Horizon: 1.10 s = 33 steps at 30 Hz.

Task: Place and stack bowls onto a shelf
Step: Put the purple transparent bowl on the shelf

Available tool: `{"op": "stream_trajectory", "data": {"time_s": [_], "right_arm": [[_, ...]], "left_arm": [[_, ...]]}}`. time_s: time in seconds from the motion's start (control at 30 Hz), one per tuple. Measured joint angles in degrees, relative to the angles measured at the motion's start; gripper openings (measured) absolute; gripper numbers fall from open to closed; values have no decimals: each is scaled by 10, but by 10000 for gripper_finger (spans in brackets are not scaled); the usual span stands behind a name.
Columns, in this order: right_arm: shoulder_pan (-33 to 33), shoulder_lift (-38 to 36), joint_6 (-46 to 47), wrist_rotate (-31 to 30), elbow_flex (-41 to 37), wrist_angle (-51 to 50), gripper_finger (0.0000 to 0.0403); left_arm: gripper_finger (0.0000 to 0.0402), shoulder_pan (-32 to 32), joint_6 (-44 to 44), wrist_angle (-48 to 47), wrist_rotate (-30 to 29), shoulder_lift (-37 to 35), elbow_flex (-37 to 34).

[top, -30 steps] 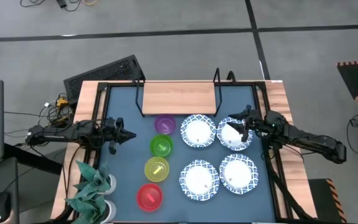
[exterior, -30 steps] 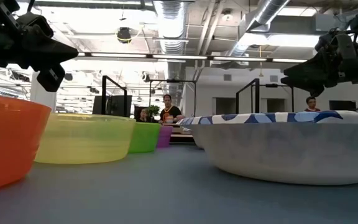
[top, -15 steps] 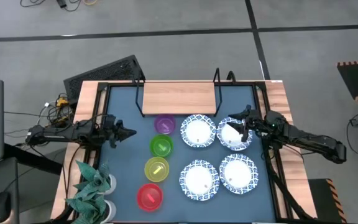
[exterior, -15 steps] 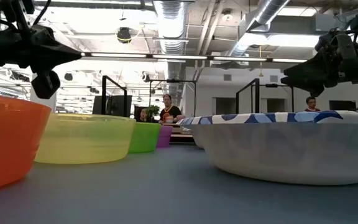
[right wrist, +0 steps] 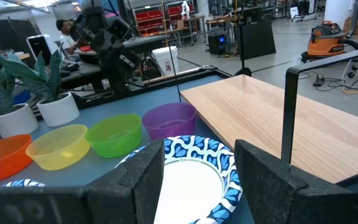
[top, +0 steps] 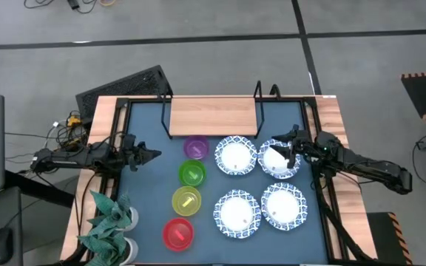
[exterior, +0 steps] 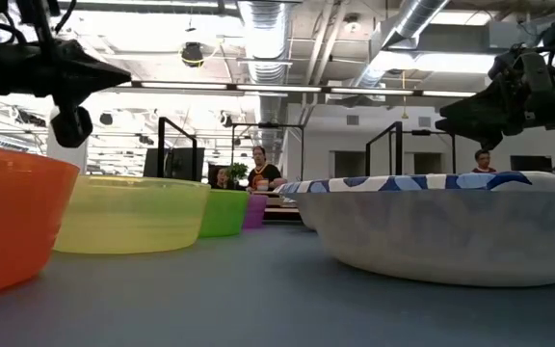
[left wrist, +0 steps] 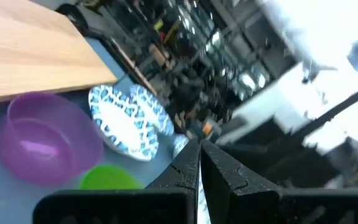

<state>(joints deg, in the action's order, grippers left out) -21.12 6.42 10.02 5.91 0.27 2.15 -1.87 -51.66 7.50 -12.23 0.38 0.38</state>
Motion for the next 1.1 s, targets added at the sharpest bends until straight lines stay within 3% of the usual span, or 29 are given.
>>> {"op": "stream_trajectory", "data": {"time_s": [0.17, 0.43, 0.63, 0.77, 0.87, 1.0, 1.1], "right_arm": [[-1, 0, 0, 0, 0, 0, 220], [-1, 0, 0, 0, 0, 0, 220], [4, 0, 45, 0, 0, 3, 220], [4, 0, 117, 0, 0, 4, 220], [4, 0, 171, 0, 0, 4, 220], [5, 0, 244, 0, 0, 4, 220], [5, -1, 288, 0, 0, 4, 220]], "left_arm": [[0, 0, -60, 65, -41, 0, 4], [25, 0, 50, 128, -92, 20, 101], [65, 0, 143, 129, -90, 151, 220], [88, 0, 164, 124, -46, 275, 299], [100, 0, 185, 78, -14, 360, 360], [106, 0, 228, -93, -4, 460, 451], [106, 0, 245, -212, -28, 524, 514]]}}
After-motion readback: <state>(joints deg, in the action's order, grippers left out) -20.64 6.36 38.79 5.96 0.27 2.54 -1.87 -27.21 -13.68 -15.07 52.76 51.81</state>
